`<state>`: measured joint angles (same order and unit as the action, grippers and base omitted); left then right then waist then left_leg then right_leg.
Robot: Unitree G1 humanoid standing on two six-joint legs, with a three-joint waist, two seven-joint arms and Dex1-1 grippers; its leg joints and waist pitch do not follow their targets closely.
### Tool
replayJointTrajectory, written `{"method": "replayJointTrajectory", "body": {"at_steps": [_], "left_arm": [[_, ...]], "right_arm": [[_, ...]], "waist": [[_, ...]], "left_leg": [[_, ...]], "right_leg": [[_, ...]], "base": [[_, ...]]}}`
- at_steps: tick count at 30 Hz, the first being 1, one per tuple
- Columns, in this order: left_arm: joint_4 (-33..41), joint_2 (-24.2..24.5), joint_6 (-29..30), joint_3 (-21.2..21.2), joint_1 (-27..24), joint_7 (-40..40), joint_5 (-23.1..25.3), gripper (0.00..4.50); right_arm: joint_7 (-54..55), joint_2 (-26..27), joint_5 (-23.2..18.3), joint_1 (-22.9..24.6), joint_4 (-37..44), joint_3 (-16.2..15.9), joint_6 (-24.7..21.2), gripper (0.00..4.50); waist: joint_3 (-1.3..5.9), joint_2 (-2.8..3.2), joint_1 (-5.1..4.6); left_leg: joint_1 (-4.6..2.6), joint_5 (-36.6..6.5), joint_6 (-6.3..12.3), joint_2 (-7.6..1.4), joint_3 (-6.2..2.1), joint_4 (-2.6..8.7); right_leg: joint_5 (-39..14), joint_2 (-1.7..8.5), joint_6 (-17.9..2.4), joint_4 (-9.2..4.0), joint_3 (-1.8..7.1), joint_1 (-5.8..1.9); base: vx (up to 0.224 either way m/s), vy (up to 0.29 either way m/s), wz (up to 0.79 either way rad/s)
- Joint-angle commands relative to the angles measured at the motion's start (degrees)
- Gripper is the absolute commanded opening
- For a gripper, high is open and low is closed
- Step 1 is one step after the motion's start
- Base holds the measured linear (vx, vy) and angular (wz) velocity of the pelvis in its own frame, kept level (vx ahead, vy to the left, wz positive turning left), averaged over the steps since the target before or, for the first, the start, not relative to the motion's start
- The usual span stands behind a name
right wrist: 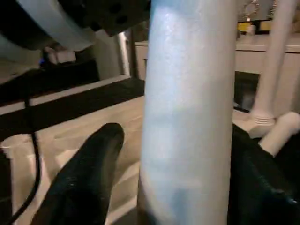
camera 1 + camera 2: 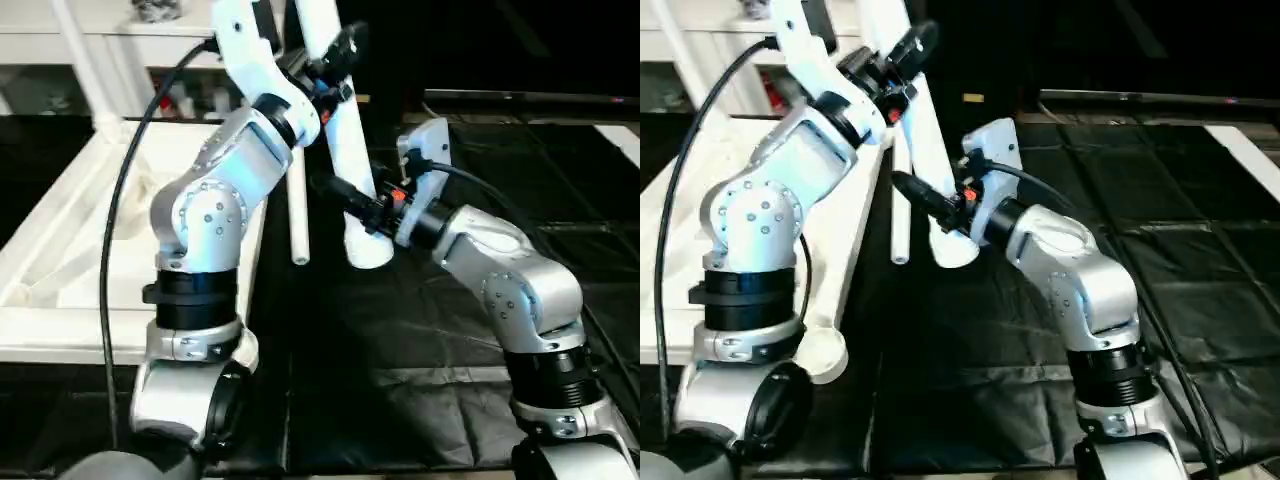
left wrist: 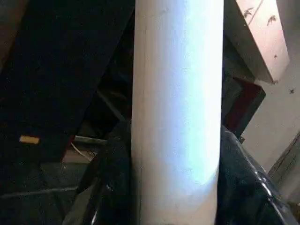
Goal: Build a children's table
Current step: Pick table leg
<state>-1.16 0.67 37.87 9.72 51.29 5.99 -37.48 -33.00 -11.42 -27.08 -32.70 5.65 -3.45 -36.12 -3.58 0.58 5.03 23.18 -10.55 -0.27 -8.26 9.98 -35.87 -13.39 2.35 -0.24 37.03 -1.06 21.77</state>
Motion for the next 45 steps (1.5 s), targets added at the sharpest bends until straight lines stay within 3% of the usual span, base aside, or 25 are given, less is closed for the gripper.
{"method": "replayJointTrajectory", "body": {"at_steps": [1, 5, 9, 11, 21, 30, 36, 45], "left_arm": [[-0.63, 1.35, 0.38, -0.63, 1.09, 2.14, 0.24, 1.76], [-1.23, 4.12, 0.50, -1.41, 1.34, 6.31, 0.45, 1.75], [-0.84, 7.13, 1.77, -3.16, 2.06, 12.63, -0.53, 1.75], [-0.30, 8.10, 2.77, -3.59, 2.59, 15.79, -1.96, 1.75], [2.01, 9.41, 5.70, -4.49, 3.64, 22.79, -6.16, 1.75], [2.53, 9.14, 6.88, -4.19, 4.58, 24.79, -8.19, 1.75], [2.80, 9.31, 7.78, -4.89, 4.42, 25.38, -8.68, 1.75], [3.07, 8.79, 7.81, -5.37, 4.60, 25.80, -8.29, 1.75]], "right_arm": [[-1.21, -1.53, -1.96, -1.97, 0.55, 1.95, -2.63, 3.40], [-5.17, -5.09, -3.22, -3.49, -0.30, 2.37, -5.14, 3.76], [-11.35, -9.71, -4.37, -4.53, -1.76, 1.43, -6.98, 3.78], [-14.44, -11.91, -5.12, -4.90, -2.71, 0.68, -8.14, 3.78], [-19.28, -12.06, -8.61, -5.92, -5.62, 0.21, -11.68, 3.78], [-23.17, -12.10, -10.79, -5.56, -5.43, -0.71, -13.83, 3.78], [-24.00, -12.32, -10.87, -5.29, -5.38, -1.30, -13.92, 3.78], [-25.37, -13.01, -10.53, -4.77, -5.27, -2.58, -14.07, 2.88]], "waist": [[4.15, -0.07, -0.21], [4.11, -0.26, -0.06], [4.15, -0.26, 0.09], [4.11, -0.43, 0.12], [4.15, -0.71, 0.07], [3.99, -0.86, 0.14], [4.10, -0.79, 0.18], [4.06, -0.86, 0.22]], "left_leg": [[-1.81, -5.33, -0.90, -4.51, -2.04, 4.06], [-1.88, -5.67, -1.10, -4.35, -1.95, 4.05], [-1.86, -4.65, -0.60, -4.47, -1.90, 3.96], [-1.79, -4.13, -0.19, -4.37, -1.77, 3.82], [-1.74, -3.55, 0.75, -4.55, -1.69, 3.73], [-1.75, -4.44, 0.71, -4.56, -1.68, 3.82], [-1.77, -3.64, 0.72, -4.56, -1.66, 3.75], [-1.70, -3.94, 0.60, -4.50, -1.66, 3.75]], "right_leg": [[2.35, 5.65, -12.43, -4.19, 2.53, -2.51], [0.19, 5.64, -12.18, -4.31, 2.53, -2.58], [0.92, 5.73, -12.25, -4.15, 2.55, -2.52], [1.28, 5.83, -13.22, -4.12, 2.53, -2.57], [0.91, 5.88, -15.27, -3.94, 2.38, -2.54], [-1.86, 5.88, -14.48, -4.24, 2.42, -2.49], [-0.68, 5.90, -14.42, -4.12, 2.43, -2.44], [-1.52, 5.92, -14.37, -4.24, 2.42, -2.54]], "base": [[0.000, 0.000, 0.00], [0.000, 0.000, 0.00], [0.000, 0.000, 0.00], [0.000, 0.000, 0.00], [0.000, 0.000, 0.00], [0.000, 0.000, 0.00], [0.000, 0.000, 0.00], [0.000, 0.000, 0.00]]}}
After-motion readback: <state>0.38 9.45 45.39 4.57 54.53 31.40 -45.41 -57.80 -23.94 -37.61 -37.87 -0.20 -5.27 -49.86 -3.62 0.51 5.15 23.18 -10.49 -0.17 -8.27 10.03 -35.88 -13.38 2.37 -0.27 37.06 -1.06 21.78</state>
